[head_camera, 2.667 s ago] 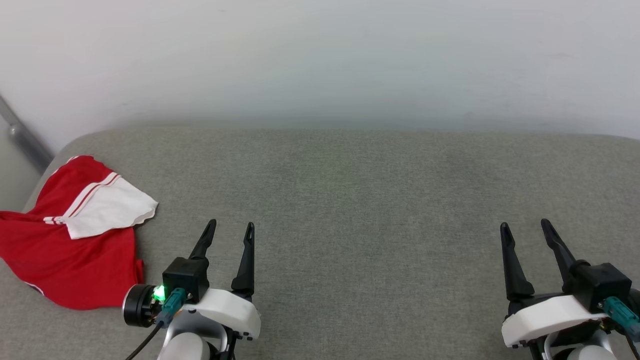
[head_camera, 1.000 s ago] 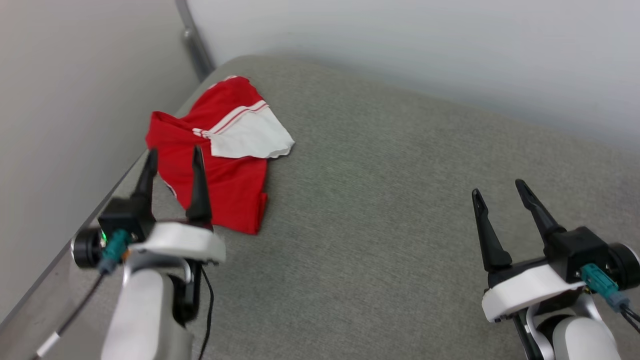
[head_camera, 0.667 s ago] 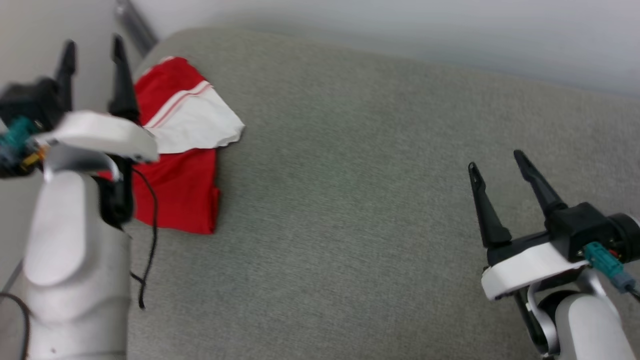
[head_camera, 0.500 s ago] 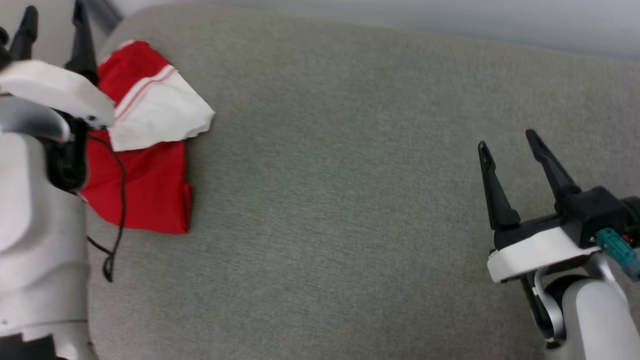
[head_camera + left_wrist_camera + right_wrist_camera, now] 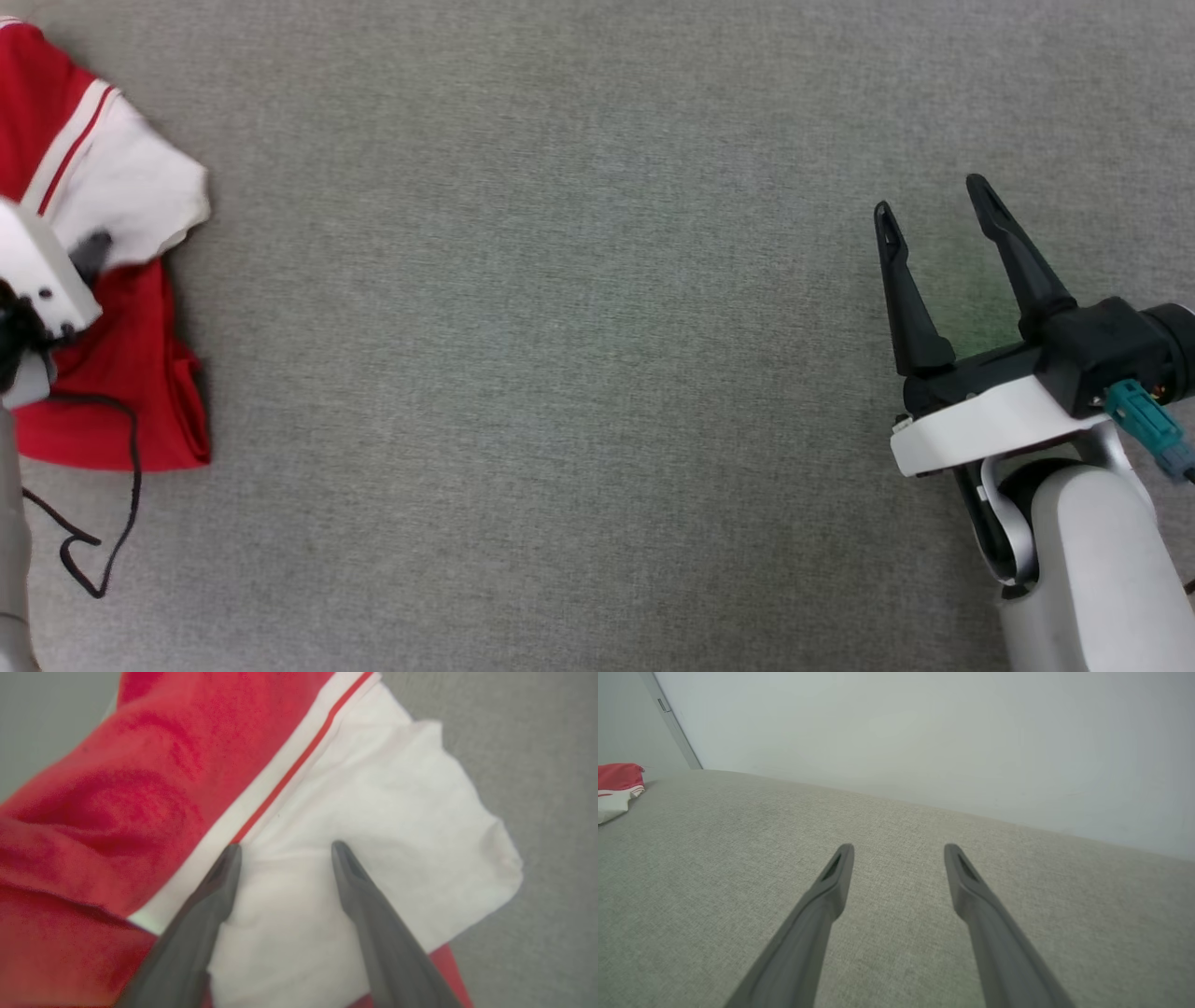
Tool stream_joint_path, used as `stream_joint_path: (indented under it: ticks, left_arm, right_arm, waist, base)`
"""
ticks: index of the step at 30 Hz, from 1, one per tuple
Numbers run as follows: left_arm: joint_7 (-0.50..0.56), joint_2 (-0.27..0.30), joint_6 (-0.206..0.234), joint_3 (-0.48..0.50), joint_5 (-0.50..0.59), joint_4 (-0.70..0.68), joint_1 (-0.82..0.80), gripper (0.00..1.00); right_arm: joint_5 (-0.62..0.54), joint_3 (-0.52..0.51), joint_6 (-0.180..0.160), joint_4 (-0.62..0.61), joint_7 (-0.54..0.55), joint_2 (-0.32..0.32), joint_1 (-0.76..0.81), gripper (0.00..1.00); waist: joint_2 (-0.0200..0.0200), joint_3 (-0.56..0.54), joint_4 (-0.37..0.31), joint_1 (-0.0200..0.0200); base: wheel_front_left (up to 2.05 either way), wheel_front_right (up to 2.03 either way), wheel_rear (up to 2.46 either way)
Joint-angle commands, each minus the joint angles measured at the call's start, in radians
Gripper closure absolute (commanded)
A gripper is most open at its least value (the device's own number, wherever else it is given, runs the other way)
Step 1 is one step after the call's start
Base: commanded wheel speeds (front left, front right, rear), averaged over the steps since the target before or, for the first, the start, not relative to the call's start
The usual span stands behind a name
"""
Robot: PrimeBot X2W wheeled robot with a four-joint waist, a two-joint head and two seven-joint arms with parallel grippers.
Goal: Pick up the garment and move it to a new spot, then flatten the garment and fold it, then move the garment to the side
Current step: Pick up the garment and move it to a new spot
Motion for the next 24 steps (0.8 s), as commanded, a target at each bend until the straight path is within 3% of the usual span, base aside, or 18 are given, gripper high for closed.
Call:
stream_joint_path:
  ticks: [1, 6, 7, 8, 9, 10, 15, 24]
  left_arm:
    - [0.054, 0.003, 0.004, 0.004, -0.014, 0.03, 0.025, 0.0]
    - [0.245, -0.011, 0.03, 0.015, -0.057, 0.127, 0.089, 0.0]
    - [0.258, -0.013, 0.035, 0.019, -0.063, 0.125, 0.095, 0.06]
    - [0.248, -0.013, 0.043, 0.024, -0.065, 0.112, 0.099, 0.5]
    - [0.232, -0.013, 0.051, 0.026, -0.062, 0.096, 0.101, 0.69]
    - [0.218, -0.013, 0.059, 0.03, -0.062, 0.081, 0.099, 1.0]
    - [0.134, 0.007, 0.086, 0.028, -0.04, 0.0, 0.075, 1.0]
    - [-0.174, -0.001, 0.135, 0.016, 0.026, -0.114, 0.034, 1.0]
  right_arm:
    - [0.007, 0.003, 0.0, 0.009, -0.01, 0.003, -0.02, 0.0]
    - [0.013, 0.003, 0.0, 0.032, -0.024, 0.007, -0.035, 0.0]
    - [0.014, 0.0, 0.0, 0.036, -0.025, 0.007, -0.035, 0.0]
    - [0.013, -0.002, 0.0, 0.039, -0.026, 0.008, -0.035, 0.0]
    - [0.013, -0.004, 0.0, 0.041, -0.029, 0.009, -0.034, 0.0]
    - [0.013, -0.007, 0.0, 0.044, -0.03, 0.009, -0.031, 0.0]
    - [0.008, -0.015, 0.0, 0.065, -0.034, 0.009, -0.02, 0.0]
    - [0.021, -0.026, 0.0, 0.075, -0.038, 0.012, 0.044, 0.0]
  waist:
    - [0.0, 0.014, -0.018, -0.0002]
    - [0.0, 0.017, -0.035, -0.0002]
    - [0.0, 0.016, -0.036, -0.0002]
    - [0.0, 0.015, -0.037, -0.0002]
    - [0.0, 0.012, -0.037, -0.0002]
    - [0.0, 0.008, -0.037, -0.0002]
    - [0.0, -0.031, -0.026, -0.0002]
    - [0.0, -0.171, 0.005, -0.0002]
  base:
    - [0.0, 0.0, 0.0]
    - [0.0, 0.0, 0.0]
    - [0.0, 0.0, 0.0]
    - [0.0, 0.0, 0.0]
    - [0.0, 0.0, 0.0]
    - [0.0, 0.0, 0.0]
    - [0.0, 0.0, 0.0]
    - [0.0, 0.0, 0.0]
